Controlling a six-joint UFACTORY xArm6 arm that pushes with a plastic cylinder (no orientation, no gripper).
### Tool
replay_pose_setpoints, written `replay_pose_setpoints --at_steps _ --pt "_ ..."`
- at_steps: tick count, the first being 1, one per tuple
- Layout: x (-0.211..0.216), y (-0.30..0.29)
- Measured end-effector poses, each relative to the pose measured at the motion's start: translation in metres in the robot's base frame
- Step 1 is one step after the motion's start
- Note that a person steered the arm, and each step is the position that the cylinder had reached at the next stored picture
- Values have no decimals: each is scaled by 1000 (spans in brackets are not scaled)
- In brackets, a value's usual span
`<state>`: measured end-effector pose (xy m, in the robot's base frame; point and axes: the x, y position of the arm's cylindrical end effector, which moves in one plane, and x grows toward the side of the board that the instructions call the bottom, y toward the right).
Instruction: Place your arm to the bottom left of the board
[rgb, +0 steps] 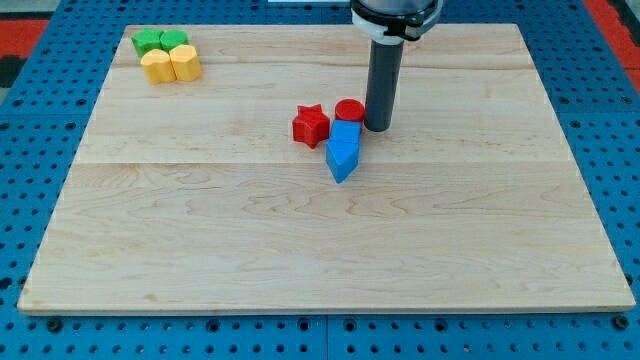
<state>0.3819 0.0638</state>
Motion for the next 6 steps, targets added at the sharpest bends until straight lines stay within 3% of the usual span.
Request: replay_pose_setpoints --at_steps 1,2,4,6 --pt "-24 10" --pt "-26 72" --pt "45 97" --pt "62 73"
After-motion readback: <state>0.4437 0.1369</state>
